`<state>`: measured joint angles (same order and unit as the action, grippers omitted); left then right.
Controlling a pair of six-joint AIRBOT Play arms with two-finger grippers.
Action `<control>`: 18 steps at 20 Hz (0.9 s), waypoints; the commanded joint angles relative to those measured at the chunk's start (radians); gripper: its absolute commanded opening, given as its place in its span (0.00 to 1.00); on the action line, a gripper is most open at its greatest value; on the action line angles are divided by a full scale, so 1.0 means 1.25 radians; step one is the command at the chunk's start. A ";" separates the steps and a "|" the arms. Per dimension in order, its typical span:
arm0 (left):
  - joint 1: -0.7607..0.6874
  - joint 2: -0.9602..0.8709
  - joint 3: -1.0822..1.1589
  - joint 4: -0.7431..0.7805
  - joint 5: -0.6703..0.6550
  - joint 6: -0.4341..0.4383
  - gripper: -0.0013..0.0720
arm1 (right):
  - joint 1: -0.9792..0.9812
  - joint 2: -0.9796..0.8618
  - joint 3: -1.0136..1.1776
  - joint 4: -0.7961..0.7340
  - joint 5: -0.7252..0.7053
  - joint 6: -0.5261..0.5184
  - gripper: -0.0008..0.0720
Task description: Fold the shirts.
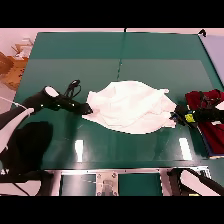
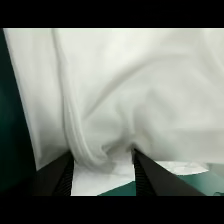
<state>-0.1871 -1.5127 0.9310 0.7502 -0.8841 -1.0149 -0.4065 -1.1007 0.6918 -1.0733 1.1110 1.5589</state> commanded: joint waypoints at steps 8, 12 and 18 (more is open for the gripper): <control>0.058 0.108 0.260 0.050 -0.162 -0.053 0.05 | -0.001 0.070 0.217 0.003 0.174 0.001 0.02; 0.171 0.244 0.532 0.065 -0.246 -0.098 0.05 | -0.059 0.157 0.519 0.076 0.225 0.014 0.02; 0.250 0.367 0.869 0.066 -0.298 -0.175 0.05 | -0.137 0.257 0.916 0.104 0.165 0.050 0.03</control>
<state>0.0864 -1.1259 1.8347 0.8268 -1.2251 -1.1931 -0.5438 -0.8322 1.6234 -0.9623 1.3567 1.6016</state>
